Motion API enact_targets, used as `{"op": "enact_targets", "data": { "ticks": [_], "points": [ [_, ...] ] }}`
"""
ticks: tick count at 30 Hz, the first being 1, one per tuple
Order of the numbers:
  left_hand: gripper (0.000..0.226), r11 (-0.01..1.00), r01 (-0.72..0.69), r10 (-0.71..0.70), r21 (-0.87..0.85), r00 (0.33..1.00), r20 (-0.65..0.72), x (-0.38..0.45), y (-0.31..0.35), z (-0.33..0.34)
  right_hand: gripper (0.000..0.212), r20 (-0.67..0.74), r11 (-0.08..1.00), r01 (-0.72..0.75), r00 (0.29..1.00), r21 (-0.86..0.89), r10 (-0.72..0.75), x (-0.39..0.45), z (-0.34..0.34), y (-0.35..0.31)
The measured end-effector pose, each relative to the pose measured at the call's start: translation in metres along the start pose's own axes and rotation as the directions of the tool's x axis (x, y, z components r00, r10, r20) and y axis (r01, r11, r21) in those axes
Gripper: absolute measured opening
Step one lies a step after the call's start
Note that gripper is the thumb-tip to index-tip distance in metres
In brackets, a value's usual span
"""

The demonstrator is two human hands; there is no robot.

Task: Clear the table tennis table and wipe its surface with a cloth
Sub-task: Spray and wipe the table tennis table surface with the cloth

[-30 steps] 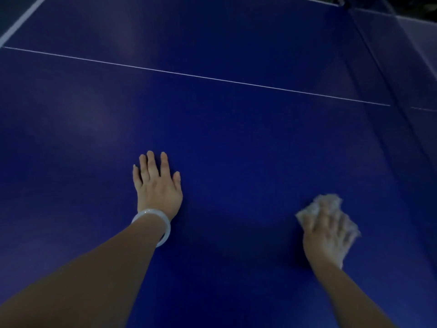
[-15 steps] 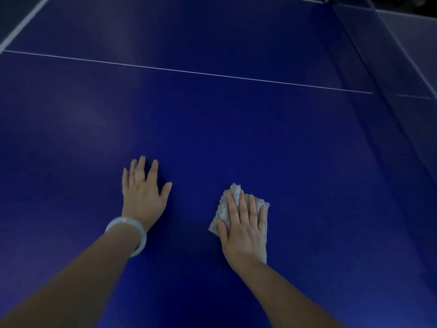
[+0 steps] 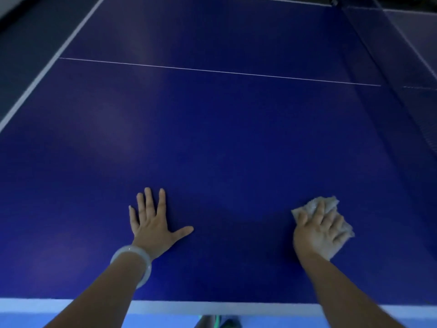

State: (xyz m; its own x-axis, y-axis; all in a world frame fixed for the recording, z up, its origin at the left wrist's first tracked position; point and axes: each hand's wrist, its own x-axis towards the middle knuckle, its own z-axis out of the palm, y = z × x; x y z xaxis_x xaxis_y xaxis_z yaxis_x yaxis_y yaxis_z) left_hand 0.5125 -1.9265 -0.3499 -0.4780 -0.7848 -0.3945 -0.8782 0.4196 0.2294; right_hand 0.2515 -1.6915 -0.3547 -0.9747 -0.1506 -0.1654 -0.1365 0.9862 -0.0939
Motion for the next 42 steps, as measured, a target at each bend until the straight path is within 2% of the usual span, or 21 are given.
{"op": "enact_targets", "data": {
  "ticks": [3,5,7,8,9,10,12,13,15,17,19,22,24,26,27,29,32,35,37,39,42],
  "points": [
    [0.132,1.0,0.009,-0.01,0.028,1.0,0.022,0.001,0.001,-0.002,0.066,-0.084,0.936,0.346,0.932,-0.068,-0.351,-0.077,0.017,-0.032],
    [0.133,0.999,0.016,-0.018,0.047,0.999,0.049,0.002,0.002,-0.004,0.068,0.004,0.706,0.703,0.709,-0.089,-0.705,-0.119,0.032,-0.039],
    [0.134,0.998,0.024,-0.029,0.065,0.997,0.075,0.003,0.003,-0.006,0.064,0.098,0.474,0.876,0.481,-0.092,-0.871,-0.116,0.03,-0.03],
    [0.134,0.997,0.027,-0.033,0.074,0.996,0.084,0.003,0.003,-0.007,0.063,0.102,0.425,0.896,0.439,-0.133,-0.893,-0.1,0.024,-0.02],
    [0.134,0.996,0.029,-0.036,0.083,0.995,0.088,0.003,0.004,-0.007,0.062,0.086,0.446,0.875,0.467,-0.188,-0.88,-0.083,0.019,-0.006],
    [0.134,0.996,0.03,-0.038,0.089,0.995,0.09,0.003,0.004,-0.008,0.06,0.05,0.555,0.805,0.576,-0.209,-0.816,-0.066,0.013,0.01],
    [0.134,0.994,0.032,-0.042,0.1,0.995,0.094,0.003,0.006,-0.008,0.054,-0.066,0.866,0.487,0.866,-0.114,-0.495,-0.037,0.0,0.051],
    [0.134,0.994,0.033,-0.043,0.104,0.994,0.098,0.002,0.007,-0.009,0.054,-0.061,0.956,0.292,0.954,-0.038,-0.294,-0.032,-0.004,0.068],
    [0.133,0.994,0.033,-0.045,0.104,0.993,0.112,0.002,0.008,-0.01,0.057,0.003,1.0,0.022,1.0,0.012,-0.022,-0.048,-0.001,0.072],
    [0.13,0.994,0.03,-0.043,0.102,0.991,0.127,0.002,0.008,-0.011,0.059,-0.05,0.996,0.078,0.996,-0.03,-0.08,-0.089,0.01,0.042],
    [0.127,0.992,0.029,-0.044,0.12,0.99,0.131,0.002,0.009,-0.013,0.063,-0.036,0.941,0.332,0.942,-0.071,-0.335,-0.137,0.021,-0.002],
    [0.125,0.993,0.024,-0.04,0.117,0.99,0.134,0.0,0.01,-0.015,0.066,0.054,0.666,0.739,0.672,-0.097,-0.738,-0.195,0.036,-0.048],
    [0.125,0.994,0.016,-0.03,0.104,0.991,0.132,0.0,0.009,-0.015,0.07,0.095,0.54,0.841,0.541,-0.036,-0.836,-0.195,0.039,-0.055],
    [0.123,0.995,0.012,-0.026,0.097,0.989,0.145,0.001,0.008,-0.013,0.071,0.115,0.482,0.871,0.49,-0.089,-0.864,-0.176,0.036,-0.043],
    [0.121,0.996,0.004,-0.018,0.09,0.988,0.155,0.002,0.007,-0.013,0.069,0.091,0.503,0.856,0.514,-0.124,-0.853,-0.161,0.033,-0.034],
    [0.116,0.998,-0.034,0.026,0.047,0.984,0.178,0.004,0.002,-0.014,0.061,0.014,0.682,0.715,0.692,-0.157,-0.722,-0.129,0.023,-0.014],
    [0.1,0.983,-0.182,0.181,-0.008,0.974,0.133,0.003,-0.027,-0.021,0.055,-0.023,0.974,0.211,0.977,-0.078,-0.213,-0.106,0.012,0.013],
    [0.093,0.983,-0.179,0.18,0.028,0.981,-0.075,-0.006,-0.08,-0.026,0.063,0.049,0.991,-0.13,0.99,0.007,0.13,-0.126,0.014,-0.012],
    [0.099,0.997,-0.059,0.065,0.044,0.984,-0.168,-0.014,-0.115,-0.03,0.064,0.0,0.999,0.01,1.0,-0.032,-0.01,-0.161,0.024,-0.055],
    [0.106,0.999,0.047,-0.043,0.021,0.986,-0.162,-0.018,-0.143,-0.035,0.066,-0.034,0.93,0.352,0.934,-0.103,-0.357,-0.207,0.04,-0.103],
    [0.114,0.997,0.077,-0.074,0.024,0.994,-0.085,-0.016,-0.168,-0.039,0.066,0.09,0.565,0.815,0.577,-0.127,-0.812,-0.26,0.065,-0.142]
  ]
}}
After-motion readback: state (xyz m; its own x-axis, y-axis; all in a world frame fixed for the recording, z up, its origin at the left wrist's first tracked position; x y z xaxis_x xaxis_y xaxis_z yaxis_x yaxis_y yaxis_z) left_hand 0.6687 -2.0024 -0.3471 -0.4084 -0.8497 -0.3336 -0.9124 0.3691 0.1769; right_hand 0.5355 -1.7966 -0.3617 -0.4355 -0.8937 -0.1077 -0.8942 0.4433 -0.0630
